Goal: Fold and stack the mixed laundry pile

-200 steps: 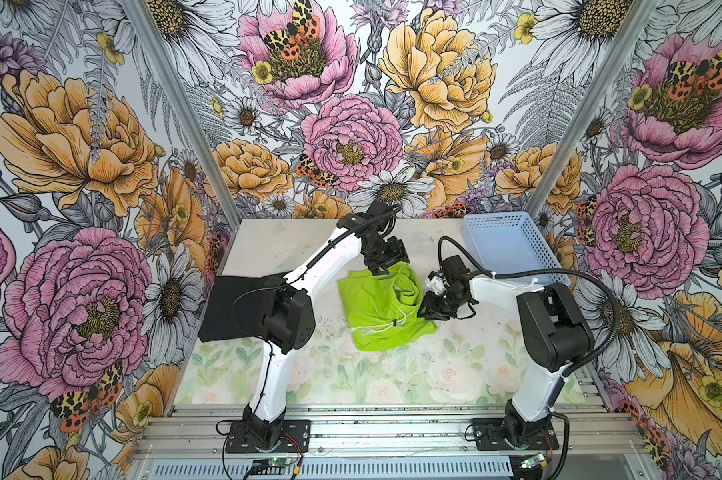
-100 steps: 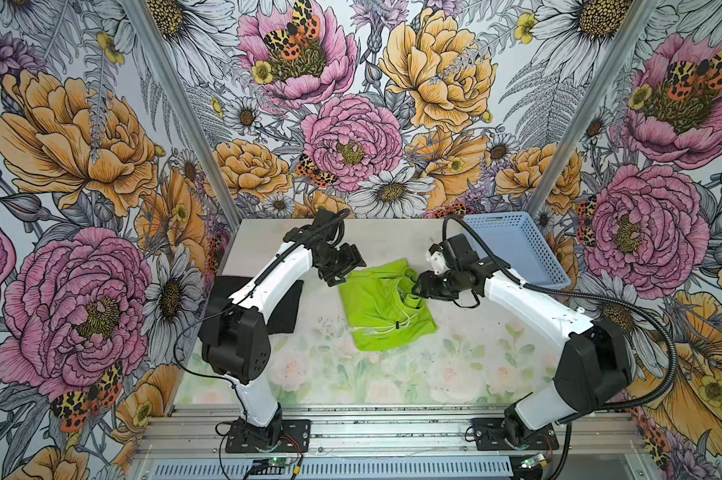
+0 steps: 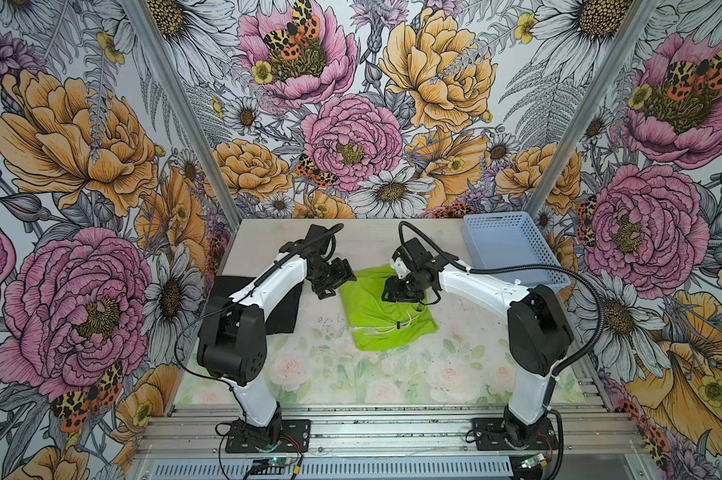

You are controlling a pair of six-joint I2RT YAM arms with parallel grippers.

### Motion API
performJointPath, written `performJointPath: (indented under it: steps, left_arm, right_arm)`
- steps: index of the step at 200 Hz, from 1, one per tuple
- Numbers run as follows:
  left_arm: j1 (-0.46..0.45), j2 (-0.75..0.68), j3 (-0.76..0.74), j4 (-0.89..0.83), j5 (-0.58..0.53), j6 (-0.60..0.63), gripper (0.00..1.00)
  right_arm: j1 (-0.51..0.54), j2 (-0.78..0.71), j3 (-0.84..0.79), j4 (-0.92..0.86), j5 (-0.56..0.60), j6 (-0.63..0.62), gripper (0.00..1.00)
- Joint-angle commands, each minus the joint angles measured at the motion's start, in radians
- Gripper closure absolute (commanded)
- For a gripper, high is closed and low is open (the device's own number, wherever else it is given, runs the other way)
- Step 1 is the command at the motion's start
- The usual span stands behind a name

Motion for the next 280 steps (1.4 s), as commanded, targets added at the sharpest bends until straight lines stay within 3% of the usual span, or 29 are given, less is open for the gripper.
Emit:
performJointPath:
  steps: [1,68,94,124,177,216,280]
  left_arm:
    - [0.004,-0.005,-0.019,0.041,0.017,0.052,0.19]
    - [-0.018,0.132,0.041,0.049,0.047,0.146,0.18]
    - [-0.015,0.177,0.132,0.042,0.053,0.202,0.17]
    - [-0.018,0.266,0.327,-0.031,0.043,0.348,0.16]
    - [-0.098,0.537,0.691,-0.26,0.002,0.648,0.17]
    - [-0.097,0.612,0.689,-0.263,-0.021,0.702,0.17]
    - [-0.013,0.601,0.538,-0.252,0.024,0.666,0.28]
  right_arm:
    - [-0.074,0.002,-0.049,-0.022,0.059,-0.058,0.46]
    - [-0.165,0.125,-0.019,-0.02,0.028,-0.154,0.46]
    - [-0.178,0.045,-0.009,-0.037,0.009,-0.153,0.44]
    - [-0.161,-0.124,-0.059,-0.072,-0.034,-0.057,0.43]
    - [-0.028,-0.289,-0.298,0.004,-0.018,0.177,0.42]
    - [0.015,-0.271,-0.427,0.123,-0.008,0.254,0.42]
    - [-0.095,-0.099,-0.328,0.084,0.042,0.029,0.41]
